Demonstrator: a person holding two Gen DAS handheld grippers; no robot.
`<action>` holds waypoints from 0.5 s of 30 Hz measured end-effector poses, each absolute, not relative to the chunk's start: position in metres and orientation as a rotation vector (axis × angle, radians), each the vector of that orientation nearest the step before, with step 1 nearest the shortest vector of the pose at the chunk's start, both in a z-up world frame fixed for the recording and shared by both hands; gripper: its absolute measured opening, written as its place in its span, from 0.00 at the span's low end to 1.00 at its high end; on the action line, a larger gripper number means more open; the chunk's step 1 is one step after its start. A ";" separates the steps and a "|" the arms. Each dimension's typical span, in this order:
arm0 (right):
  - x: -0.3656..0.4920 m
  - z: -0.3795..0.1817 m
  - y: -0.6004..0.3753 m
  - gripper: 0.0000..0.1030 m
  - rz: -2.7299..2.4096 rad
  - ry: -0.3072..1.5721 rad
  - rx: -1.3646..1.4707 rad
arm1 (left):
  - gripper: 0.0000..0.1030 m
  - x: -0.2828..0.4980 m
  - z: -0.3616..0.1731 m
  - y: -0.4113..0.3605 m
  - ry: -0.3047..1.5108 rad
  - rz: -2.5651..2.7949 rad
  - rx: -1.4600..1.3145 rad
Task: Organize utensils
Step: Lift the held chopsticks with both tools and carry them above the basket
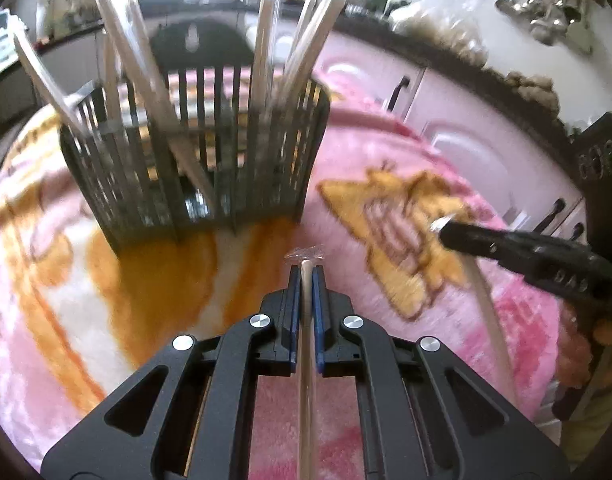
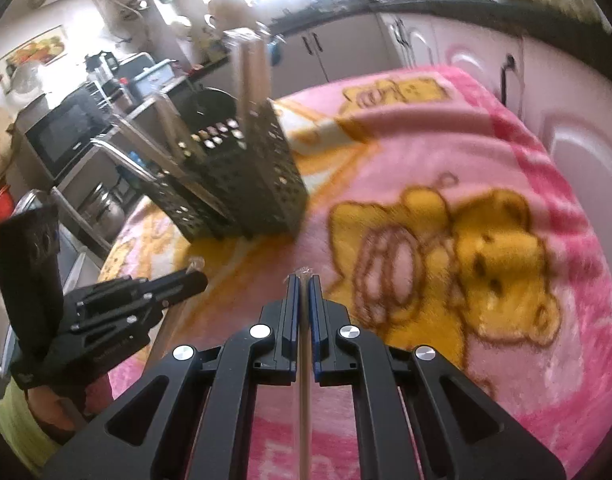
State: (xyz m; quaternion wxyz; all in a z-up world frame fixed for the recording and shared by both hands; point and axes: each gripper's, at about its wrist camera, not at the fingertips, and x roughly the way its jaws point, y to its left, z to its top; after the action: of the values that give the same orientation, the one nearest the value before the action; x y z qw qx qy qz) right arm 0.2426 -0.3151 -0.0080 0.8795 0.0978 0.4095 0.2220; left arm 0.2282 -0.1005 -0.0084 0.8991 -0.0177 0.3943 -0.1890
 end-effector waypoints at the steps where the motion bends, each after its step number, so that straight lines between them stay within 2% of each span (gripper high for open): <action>1: 0.241 -0.003 -0.312 0.05 0.465 0.838 0.197 | 0.01 0.227 -0.001 -0.099 0.796 -0.393 -0.036; 15: 0.215 0.069 -0.274 0.05 0.494 0.471 0.112 | 0.01 0.225 0.075 -0.052 0.509 -0.351 -0.144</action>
State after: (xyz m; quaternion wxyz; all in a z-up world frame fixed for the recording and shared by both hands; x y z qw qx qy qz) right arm 0.2147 -0.2737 0.0693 0.9408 0.0551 0.2307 0.2420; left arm 0.2247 -0.0523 0.0752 0.9501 -0.0709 0.2501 -0.1723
